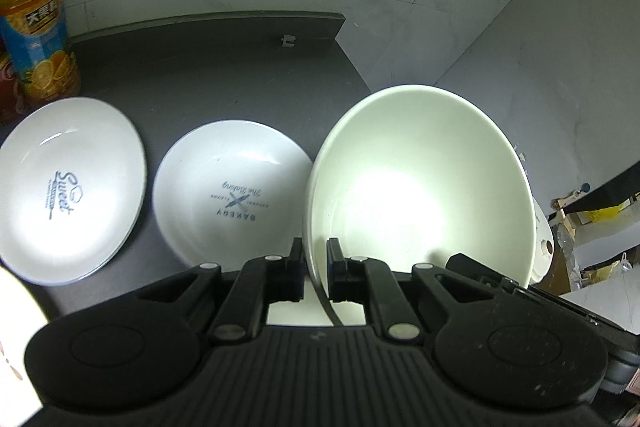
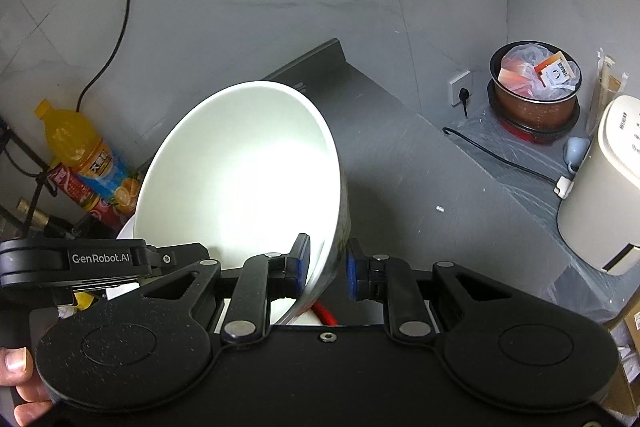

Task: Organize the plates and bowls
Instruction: 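Carry the smaller cream bowl with both grippers and lower it onto the stacked bowls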

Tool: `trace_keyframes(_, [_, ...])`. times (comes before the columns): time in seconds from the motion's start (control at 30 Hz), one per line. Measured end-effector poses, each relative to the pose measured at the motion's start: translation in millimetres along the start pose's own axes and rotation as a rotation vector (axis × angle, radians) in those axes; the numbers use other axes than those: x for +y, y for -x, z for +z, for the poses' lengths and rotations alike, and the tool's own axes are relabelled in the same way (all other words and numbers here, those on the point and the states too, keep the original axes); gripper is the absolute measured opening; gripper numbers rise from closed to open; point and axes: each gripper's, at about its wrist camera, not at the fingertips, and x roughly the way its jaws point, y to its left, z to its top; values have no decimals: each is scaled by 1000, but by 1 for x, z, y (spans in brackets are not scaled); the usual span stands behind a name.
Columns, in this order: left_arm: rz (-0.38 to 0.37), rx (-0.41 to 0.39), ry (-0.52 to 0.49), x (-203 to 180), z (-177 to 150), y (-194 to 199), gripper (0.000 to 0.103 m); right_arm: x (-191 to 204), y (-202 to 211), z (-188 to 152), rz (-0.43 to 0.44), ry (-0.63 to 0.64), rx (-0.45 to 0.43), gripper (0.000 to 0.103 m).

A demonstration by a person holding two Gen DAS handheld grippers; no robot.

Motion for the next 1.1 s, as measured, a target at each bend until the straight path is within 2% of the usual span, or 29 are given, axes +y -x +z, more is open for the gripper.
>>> trace_keyframes(0.23, [0, 18, -9, 14, -21, 14, 9, 13, 10, -25, -12, -1, 14, 19])
trace_keyframes(0.67, [3, 71, 33, 48, -57, 21, 9, 32, 3, -66, -43, 21, 107, 19])
trace_keyframes(0.87, [-6, 92, 66, 58, -70, 16, 11, 33, -3, -79, -71, 40, 154, 19])
trace_keyframes(0.97, [-20, 130, 107, 61, -75, 11, 14, 35, -6, -81, -89, 55, 163, 23])
trace_keyframes(1.1, [-17, 124, 101, 63, -74, 6, 14, 38, -11, -79, -101, 54, 170, 24])
